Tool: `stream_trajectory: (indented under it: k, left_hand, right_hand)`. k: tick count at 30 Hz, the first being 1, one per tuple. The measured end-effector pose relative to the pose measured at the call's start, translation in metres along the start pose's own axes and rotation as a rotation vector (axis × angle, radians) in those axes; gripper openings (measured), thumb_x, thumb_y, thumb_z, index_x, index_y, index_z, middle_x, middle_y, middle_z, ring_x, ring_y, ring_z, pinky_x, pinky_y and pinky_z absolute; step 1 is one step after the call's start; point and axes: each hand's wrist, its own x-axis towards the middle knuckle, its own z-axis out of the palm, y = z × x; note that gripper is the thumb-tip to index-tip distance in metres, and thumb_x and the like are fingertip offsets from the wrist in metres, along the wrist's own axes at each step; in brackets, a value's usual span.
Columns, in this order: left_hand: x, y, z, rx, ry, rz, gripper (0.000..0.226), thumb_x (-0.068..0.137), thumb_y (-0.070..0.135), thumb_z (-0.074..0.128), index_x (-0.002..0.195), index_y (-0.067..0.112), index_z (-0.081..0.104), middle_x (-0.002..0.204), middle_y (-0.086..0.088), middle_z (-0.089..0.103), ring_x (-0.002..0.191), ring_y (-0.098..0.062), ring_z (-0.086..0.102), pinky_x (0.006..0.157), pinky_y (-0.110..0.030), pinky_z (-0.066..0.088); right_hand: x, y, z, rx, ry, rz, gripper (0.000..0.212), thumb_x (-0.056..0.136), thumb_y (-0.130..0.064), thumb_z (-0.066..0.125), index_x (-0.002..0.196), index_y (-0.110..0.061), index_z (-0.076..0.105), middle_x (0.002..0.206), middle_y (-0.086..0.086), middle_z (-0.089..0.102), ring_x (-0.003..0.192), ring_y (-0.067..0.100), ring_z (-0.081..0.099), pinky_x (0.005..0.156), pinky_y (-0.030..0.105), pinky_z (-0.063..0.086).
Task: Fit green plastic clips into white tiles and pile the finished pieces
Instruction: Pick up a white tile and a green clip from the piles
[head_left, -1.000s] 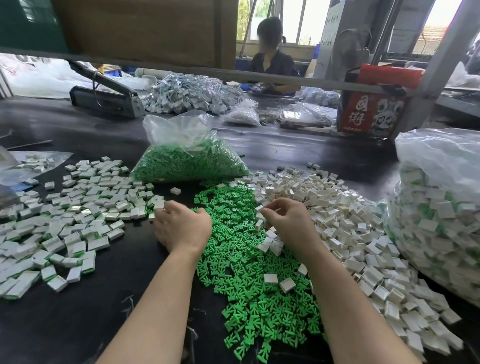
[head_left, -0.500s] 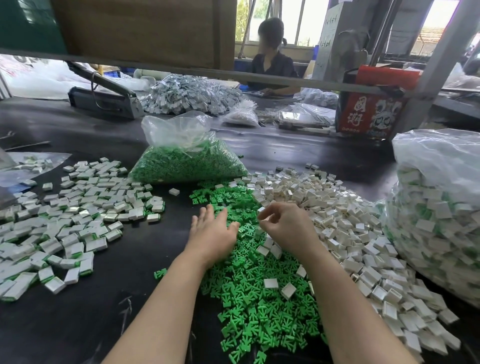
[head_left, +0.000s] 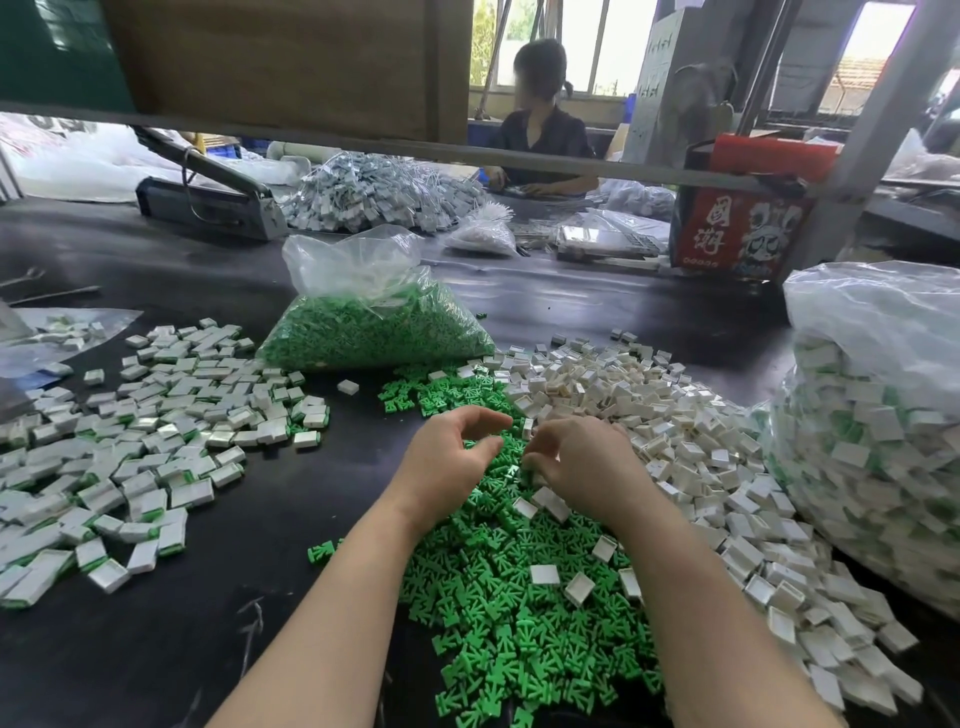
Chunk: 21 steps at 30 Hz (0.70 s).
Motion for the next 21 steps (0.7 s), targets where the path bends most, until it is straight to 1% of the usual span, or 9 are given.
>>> stream_trajectory:
  k: [3,5,8,11,14,16,18,19,21]
  left_hand:
    - [0.0,0.001,0.002,0.036,0.047,0.031,0.016,0.095,0.017,0.063,0.1,0.031,0.07,0.089,0.013,0.069,0.072,0.007,0.06,0.067,-0.009,0.046]
    - [0.0,-0.001,0.003,0.071,0.032,0.029,0.017,0.094,0.018,0.065,0.106,0.029,0.07,0.087,0.011,0.067,0.057,0.003,0.051,0.057,-0.012,0.044]
    - [0.0,-0.001,0.005,0.196,-0.032,0.034,0.027,0.091,0.018,0.068,0.114,0.033,0.068,0.094,0.013,0.066,0.062,0.0,0.052,0.063,-0.02,0.05]
    - [0.0,-0.002,0.005,0.227,-0.046,0.006,0.024,0.091,0.018,0.067,0.112,0.031,0.069,0.093,0.014,0.066,0.069,-0.001,0.055,0.069,-0.017,0.047]
    - [-0.001,-0.004,0.005,0.226,-0.061,-0.005,0.024,0.089,0.019,0.07,0.11,0.031,0.069,0.095,0.014,0.066,0.073,0.0,0.057,0.068,-0.012,0.046]
    - [-0.001,-0.003,0.004,0.17,-0.076,0.01,0.029,0.086,0.017,0.074,0.109,0.033,0.069,0.097,0.01,0.067,0.075,-0.004,0.061,0.066,-0.01,0.048]
    - [-0.002,0.0,0.004,0.086,-0.064,0.043,0.031,0.082,0.015,0.078,0.107,0.033,0.073,0.094,0.007,0.07,0.078,-0.011,0.065,0.067,-0.014,0.053]
    - [-0.003,0.001,0.005,0.046,-0.033,0.056,0.029,0.08,0.015,0.08,0.104,0.032,0.075,0.09,0.006,0.071,0.078,-0.014,0.067,0.067,-0.018,0.055]
    - [-0.002,0.003,0.004,-0.051,0.038,0.054,0.022,0.078,0.013,0.082,0.092,0.029,0.077,0.081,0.003,0.074,0.077,-0.019,0.069,0.072,-0.028,0.059]
  right_hand:
    - [0.0,0.0,0.006,-0.062,0.052,0.01,0.017,0.096,-0.038,0.055,0.097,-0.027,0.067,0.096,-0.01,0.067,0.091,0.011,0.059,0.099,0.039,0.042]
    - [0.0,-0.001,0.01,-0.045,0.065,0.026,0.015,0.098,-0.036,0.052,0.096,-0.025,0.063,0.097,-0.009,0.065,0.091,0.012,0.057,0.098,0.039,0.042]
    - [0.0,-0.001,0.007,-0.016,-0.004,0.032,0.014,0.097,-0.039,0.053,0.097,-0.029,0.062,0.098,-0.011,0.065,0.097,0.012,0.056,0.101,0.042,0.041]
    - [-0.001,-0.001,-0.002,-0.015,-0.09,-0.015,0.014,0.09,-0.044,0.062,0.098,-0.033,0.066,0.096,-0.015,0.068,0.099,0.01,0.059,0.103,0.043,0.041]
    - [-0.003,-0.005,-0.006,-0.013,-0.089,-0.02,0.01,0.089,-0.037,0.065,0.098,-0.033,0.068,0.098,-0.014,0.068,0.098,0.01,0.06,0.104,0.045,0.042]
    - [-0.004,-0.009,-0.006,0.068,-0.039,-0.009,0.012,0.091,-0.035,0.064,0.099,-0.026,0.069,0.093,-0.009,0.069,0.088,0.012,0.063,0.093,0.039,0.05]
    - [-0.004,-0.012,-0.006,0.256,0.022,0.032,0.015,0.092,-0.031,0.064,0.097,-0.018,0.071,0.082,-0.003,0.07,0.076,0.017,0.066,0.072,0.034,0.055]
    - [-0.005,-0.013,-0.006,0.36,0.038,0.053,0.016,0.091,-0.029,0.066,0.097,-0.016,0.072,0.08,0.0,0.071,0.074,0.018,0.067,0.069,0.035,0.056]
    - [-0.005,-0.015,-0.004,0.54,0.068,0.083,0.017,0.09,-0.026,0.068,0.099,-0.012,0.071,0.084,0.004,0.072,0.078,0.02,0.068,0.073,0.037,0.057]
